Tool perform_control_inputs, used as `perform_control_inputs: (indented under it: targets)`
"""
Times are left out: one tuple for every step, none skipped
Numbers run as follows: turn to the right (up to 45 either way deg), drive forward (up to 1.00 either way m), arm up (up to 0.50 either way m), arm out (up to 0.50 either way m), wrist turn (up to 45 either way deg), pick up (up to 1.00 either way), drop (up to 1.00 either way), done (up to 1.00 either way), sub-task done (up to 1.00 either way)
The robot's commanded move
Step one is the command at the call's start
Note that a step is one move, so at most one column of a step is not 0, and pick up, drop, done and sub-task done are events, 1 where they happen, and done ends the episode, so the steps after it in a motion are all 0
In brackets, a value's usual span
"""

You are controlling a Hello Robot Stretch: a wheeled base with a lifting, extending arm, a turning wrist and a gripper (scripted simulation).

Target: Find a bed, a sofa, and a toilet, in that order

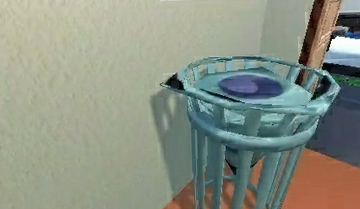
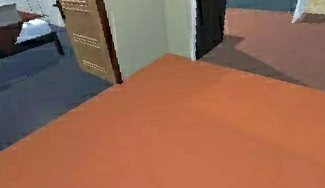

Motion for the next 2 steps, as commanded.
perform_control_inputs:
  targets:
    - [45.0,0.00,0.00,0.00,0.0,0.00,0.00,0.00,0.00]
    - [45.0,0.00,0.00,0.00,0.0,0.00,0.00,0.00,0.00]
